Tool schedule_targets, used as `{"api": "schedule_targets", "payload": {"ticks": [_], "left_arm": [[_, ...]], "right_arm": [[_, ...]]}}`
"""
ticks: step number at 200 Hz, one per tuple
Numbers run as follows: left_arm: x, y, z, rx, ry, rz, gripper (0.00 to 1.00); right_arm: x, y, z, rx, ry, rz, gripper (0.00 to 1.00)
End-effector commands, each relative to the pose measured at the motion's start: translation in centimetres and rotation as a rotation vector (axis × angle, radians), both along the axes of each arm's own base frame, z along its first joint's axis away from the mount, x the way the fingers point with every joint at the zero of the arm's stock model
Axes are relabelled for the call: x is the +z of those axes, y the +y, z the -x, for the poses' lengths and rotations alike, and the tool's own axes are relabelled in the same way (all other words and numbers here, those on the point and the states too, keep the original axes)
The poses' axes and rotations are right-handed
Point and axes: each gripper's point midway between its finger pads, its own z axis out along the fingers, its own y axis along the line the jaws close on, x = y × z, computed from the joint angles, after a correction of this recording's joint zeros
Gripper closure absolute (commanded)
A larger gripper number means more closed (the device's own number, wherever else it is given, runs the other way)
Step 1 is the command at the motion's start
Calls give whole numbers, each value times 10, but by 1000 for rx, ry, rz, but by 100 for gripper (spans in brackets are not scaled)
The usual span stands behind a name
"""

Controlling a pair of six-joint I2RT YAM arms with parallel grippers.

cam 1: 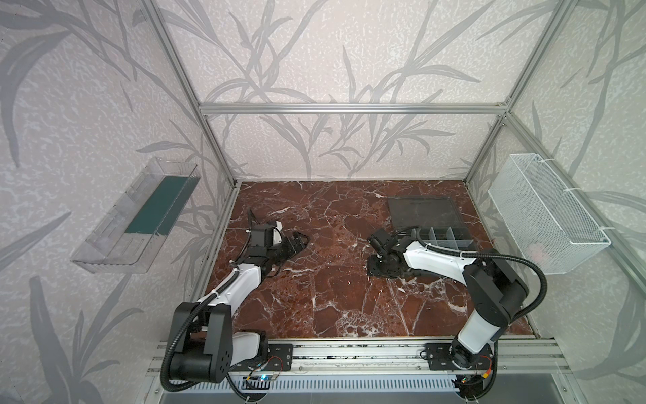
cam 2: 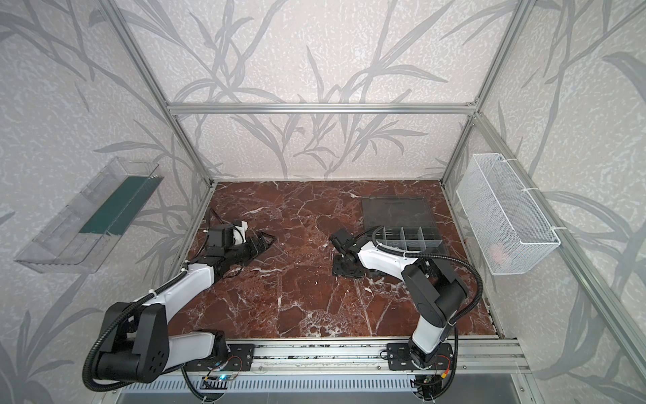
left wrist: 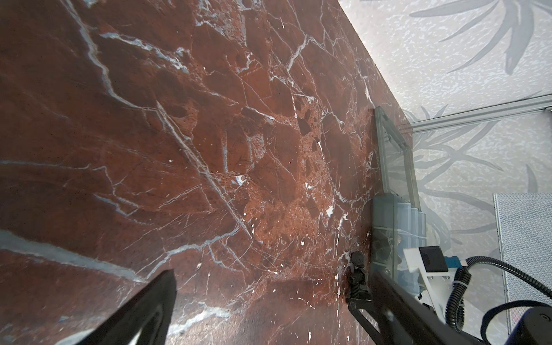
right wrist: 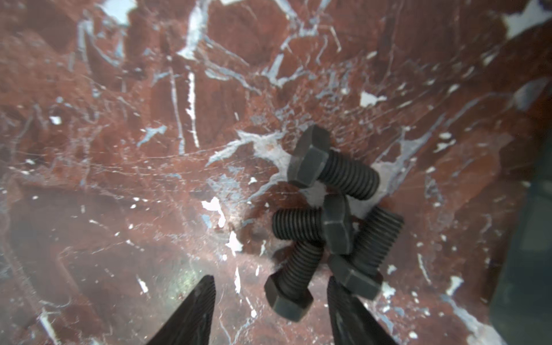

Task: Sort the screws and nuts into containers
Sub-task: Move the screw to the center of the table, then pick up the screw from the center of the table.

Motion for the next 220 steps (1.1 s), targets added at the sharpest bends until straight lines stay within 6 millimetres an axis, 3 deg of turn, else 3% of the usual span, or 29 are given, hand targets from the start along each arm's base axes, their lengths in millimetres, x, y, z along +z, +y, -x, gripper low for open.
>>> {"api": "schedule_targets", "payload": {"ticks": [1, 34, 74, 167, 220], "left_arm": [[-3, 2, 1, -2, 6, -8, 1], [-5, 3, 2, 0, 11, -7, 1], [-3, 4, 3, 3, 7, -11, 1], [-6, 4, 3, 6, 11, -3, 1], [-5, 5, 4, 9, 9, -4, 1]], "right_arm": [[-6, -4, -2, -13, 3, 45, 41], [-16, -4, -3, -11, 21, 67, 47], [-14, -7, -1, -2, 25, 79, 61], [-12, -14, 11, 32, 47, 98, 65], [-6, -13, 9, 55, 29, 96, 89]]}}
